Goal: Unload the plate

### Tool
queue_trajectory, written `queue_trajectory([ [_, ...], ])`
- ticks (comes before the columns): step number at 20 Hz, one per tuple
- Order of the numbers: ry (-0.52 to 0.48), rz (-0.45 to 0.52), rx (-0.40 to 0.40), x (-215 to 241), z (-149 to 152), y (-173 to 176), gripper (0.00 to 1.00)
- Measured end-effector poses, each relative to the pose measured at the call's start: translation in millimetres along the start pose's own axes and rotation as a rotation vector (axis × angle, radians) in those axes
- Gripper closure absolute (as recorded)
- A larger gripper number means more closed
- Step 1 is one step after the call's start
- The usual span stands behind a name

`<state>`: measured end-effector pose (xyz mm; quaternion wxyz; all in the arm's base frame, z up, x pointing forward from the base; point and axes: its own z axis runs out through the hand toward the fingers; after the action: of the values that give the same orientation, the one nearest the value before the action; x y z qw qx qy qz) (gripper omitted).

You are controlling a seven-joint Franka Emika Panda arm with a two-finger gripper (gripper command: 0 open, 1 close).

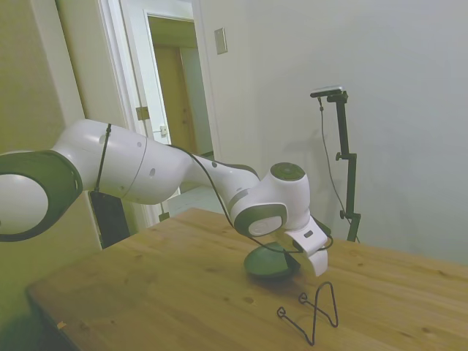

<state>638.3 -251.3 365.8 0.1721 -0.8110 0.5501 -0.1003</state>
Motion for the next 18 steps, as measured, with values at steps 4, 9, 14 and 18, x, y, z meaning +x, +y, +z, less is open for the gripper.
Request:
queue_trajectory([
  [4,0.000,0.000,0.000,0.1,-0.2,-0.2,0.00],
  [9,0.000,-0.002,0.000,0.0,-0.2,-0.4,0.00],
  [14,0.009,-0.011,0.013,-0.9,-8.7,-5.5,0.00],
  [18,0.018,-0.045,0.044,-15.2,-36.1,-24.2,0.00],
])
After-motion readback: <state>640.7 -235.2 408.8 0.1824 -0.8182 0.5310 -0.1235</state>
